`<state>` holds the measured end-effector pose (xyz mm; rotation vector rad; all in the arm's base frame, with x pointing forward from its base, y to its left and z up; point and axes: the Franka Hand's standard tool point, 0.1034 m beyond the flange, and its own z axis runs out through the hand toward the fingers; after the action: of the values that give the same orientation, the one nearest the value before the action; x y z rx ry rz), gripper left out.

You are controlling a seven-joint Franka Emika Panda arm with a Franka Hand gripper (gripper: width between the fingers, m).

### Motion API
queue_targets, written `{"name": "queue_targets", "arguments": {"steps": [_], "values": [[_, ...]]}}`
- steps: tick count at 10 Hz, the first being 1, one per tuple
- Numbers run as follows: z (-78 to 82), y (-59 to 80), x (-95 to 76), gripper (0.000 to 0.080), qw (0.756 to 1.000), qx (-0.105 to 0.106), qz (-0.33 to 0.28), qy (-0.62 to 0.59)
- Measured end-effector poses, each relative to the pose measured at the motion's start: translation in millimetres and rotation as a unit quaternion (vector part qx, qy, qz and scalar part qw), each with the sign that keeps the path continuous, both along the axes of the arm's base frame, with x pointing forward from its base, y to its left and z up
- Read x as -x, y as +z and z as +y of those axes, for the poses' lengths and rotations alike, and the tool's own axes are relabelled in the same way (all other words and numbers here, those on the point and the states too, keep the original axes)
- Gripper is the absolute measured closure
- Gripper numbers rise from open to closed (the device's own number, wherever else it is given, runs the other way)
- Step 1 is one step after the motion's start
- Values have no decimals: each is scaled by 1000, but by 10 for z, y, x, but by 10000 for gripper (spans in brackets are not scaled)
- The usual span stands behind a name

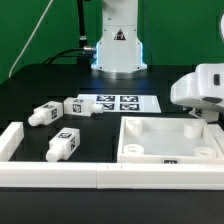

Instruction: Assemble one leg

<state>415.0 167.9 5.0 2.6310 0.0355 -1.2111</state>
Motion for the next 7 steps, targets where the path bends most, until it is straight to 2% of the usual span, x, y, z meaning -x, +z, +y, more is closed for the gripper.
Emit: {"name": "queue_targets", "arguments": {"steps": [1,2,3,4,6,7], "values": [[-1,0,0,293,1000,0,0,0],[-3,0,-1,446,1000,0,0,0],[-4,1,-2,517,1000,0,0,0],[-33,56,-33,517,1000,-6,7,-1],[-273,480,-326,517,997,-16,21,-67],[-455,630,-539,517,995,-21,10,-94]]}}
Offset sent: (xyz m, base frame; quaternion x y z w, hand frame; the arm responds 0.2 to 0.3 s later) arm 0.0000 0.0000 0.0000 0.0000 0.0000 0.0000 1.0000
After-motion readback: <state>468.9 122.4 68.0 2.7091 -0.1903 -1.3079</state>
